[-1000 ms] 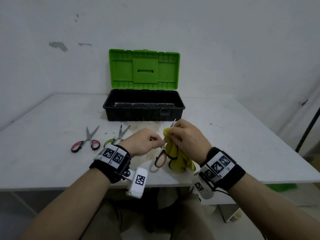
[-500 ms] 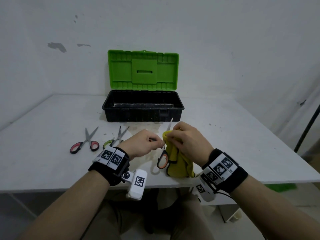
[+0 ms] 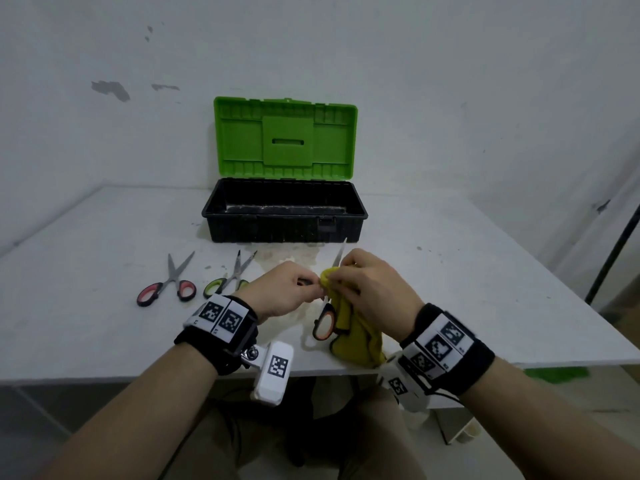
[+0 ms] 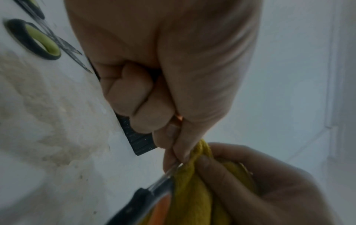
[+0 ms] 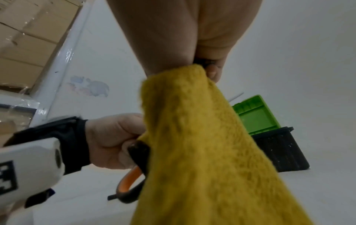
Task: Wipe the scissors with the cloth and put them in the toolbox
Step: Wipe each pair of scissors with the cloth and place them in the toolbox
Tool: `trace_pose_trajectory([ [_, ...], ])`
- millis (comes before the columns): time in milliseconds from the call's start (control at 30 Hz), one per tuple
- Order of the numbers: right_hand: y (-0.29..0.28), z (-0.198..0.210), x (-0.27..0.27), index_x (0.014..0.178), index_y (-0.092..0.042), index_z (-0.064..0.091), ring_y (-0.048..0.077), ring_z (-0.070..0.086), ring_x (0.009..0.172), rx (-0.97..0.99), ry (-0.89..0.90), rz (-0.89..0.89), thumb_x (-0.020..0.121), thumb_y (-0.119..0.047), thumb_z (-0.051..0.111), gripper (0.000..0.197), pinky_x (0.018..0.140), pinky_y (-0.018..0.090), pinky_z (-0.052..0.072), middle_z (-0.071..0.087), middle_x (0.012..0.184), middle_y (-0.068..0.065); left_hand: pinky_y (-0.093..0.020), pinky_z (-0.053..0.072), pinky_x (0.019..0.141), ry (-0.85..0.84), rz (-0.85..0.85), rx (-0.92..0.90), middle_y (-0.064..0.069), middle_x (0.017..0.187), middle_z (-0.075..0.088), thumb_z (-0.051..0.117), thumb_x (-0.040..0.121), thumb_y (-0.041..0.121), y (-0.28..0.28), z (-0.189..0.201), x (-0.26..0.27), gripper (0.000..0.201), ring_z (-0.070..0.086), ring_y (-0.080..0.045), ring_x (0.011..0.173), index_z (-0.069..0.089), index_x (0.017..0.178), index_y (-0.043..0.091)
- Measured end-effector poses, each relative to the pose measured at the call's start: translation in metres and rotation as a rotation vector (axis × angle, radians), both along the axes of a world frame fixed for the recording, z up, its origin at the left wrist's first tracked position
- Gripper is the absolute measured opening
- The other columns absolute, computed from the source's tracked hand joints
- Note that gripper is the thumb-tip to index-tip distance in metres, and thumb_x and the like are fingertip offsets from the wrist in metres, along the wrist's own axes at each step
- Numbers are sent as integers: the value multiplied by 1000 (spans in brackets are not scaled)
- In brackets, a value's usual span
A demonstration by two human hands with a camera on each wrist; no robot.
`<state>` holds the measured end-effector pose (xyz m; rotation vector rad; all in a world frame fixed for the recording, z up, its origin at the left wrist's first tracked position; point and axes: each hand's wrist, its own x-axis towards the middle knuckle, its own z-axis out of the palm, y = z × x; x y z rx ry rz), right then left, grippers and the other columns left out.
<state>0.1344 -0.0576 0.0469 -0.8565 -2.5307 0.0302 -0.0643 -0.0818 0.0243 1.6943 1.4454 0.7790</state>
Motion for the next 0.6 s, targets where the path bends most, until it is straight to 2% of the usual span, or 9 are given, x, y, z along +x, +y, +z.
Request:
trace_pose_trajectory([
  [67, 9, 2, -1, 99, -15, 74, 15, 52, 77, -1, 54, -36, 93, -24, 61, 17, 70, 26, 48, 56, 96, 3, -33, 41, 67, 33, -2, 12, -5, 72, 59, 66, 94, 34, 0, -2, 0, 22, 50, -16, 68, 75, 76, 24],
  [133, 21, 8, -1, 95, -13, 74, 18, 55, 79, -2, 131, -107, 94, -24, 61, 17, 73, 31, 51, 56, 96, 4, -31, 43, 70, 55, -4, 10, -1, 75, 63, 67, 93, 37, 0, -4, -1, 20, 53, -14, 71, 76, 80, 26],
  [267, 32, 23, 4, 98, -15, 74, 17, 54, 83, -21, 243, -240, 94, -24, 61, 17, 75, 30, 50, 56, 97, 2, -27, 39, 63, 27, 23, 8, 15, 56, 54, 66, 94, 32, -1, -5, 2, 29, 46, -8, 59, 72, 66, 33],
  [300, 29, 24, 6, 98, -15, 74, 17, 54, 83, -16, 252, -224, 94, -24, 61, 16, 75, 29, 50, 57, 97, 2, -27, 37, 61, 9, 38, 3, 14, 54, 52, 66, 95, 32, -1, -5, 1, 31, 44, -8, 56, 72, 64, 33],
  [400, 8, 17, 7, 98, -16, 74, 16, 55, 81, -11, 161, -93, 93, -25, 62, 16, 74, 26, 49, 56, 98, 1, -28, 33, 53, -55, 73, -17, 11, 55, 51, 65, 95, 33, 1, -6, -3, 25, 40, -12, 53, 75, 72, 27],
  [500, -3, 3, 3, 101, -17, 74, 17, 54, 80, -34, 40, -22, 93, -26, 61, 17, 73, 26, 48, 56, 98, 2, -34, 33, 58, -52, 34, -12, 3, 60, 50, 65, 94, 27, 2, -5, 1, 26, 39, -20, 59, 73, 70, 24],
  [600, 6, 2, 0, 98, -14, 75, 19, 56, 79, -13, 83, -32, 92, -22, 64, 15, 72, 29, 50, 57, 95, 5, -33, 40, 64, 0, 6, 34, 1, 66, 56, 66, 94, 31, 1, -4, 4, 22, 48, -12, 63, 75, 77, 20],
])
